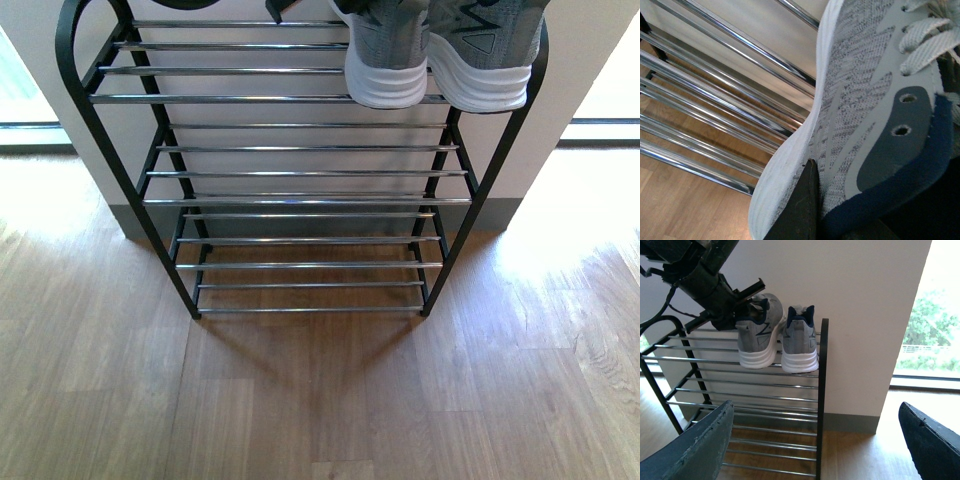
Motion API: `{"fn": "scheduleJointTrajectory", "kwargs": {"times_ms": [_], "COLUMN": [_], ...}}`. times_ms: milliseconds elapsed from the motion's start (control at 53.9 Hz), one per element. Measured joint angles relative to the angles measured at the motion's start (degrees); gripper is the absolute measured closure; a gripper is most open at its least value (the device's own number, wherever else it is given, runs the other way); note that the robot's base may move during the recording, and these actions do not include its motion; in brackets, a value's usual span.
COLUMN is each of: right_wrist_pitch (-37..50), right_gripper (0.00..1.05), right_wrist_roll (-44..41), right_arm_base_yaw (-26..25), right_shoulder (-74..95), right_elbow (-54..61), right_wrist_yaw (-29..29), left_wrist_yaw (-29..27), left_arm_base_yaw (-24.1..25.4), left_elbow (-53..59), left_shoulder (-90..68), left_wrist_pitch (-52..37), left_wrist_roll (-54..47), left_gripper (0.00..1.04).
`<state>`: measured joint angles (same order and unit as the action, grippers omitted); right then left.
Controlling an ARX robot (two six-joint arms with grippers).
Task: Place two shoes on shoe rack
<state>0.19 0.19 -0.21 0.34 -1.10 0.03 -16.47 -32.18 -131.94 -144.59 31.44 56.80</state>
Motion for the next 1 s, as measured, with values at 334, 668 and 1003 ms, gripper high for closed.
{"fn": "scheduleJointTrajectory", "kwargs": {"times_ms": [334, 668, 1003], "right_wrist_pitch": [0.0, 0.0, 0.0], "right_gripper": [0.09, 0.09, 0.09], "right_wrist_roll": [0.02, 0.02, 0.0], "right_arm_base_yaw": [0.0, 0.0, 0.0], "right_shoulder": [0.0, 0.0, 0.0], "right_elbow": [0.0, 0.0, 0.0], "right_wrist_yaw": [0.0, 0.0, 0.0], "left_wrist_yaw": [0.04, 1.53, 2.25], "left_arm_base_yaw": [-0.94, -0.92, -0.87], "left_elbow": [-1.75, 6.1, 5.51], "left_shoulder": [-1.14, 2.21, 2.21], "left_wrist_pitch": [0.48, -4.11, -2.47], "left_wrist_roll": [-0.04, -0.17, -2.21], "left_gripper": [1.03, 1.03, 1.03]}}
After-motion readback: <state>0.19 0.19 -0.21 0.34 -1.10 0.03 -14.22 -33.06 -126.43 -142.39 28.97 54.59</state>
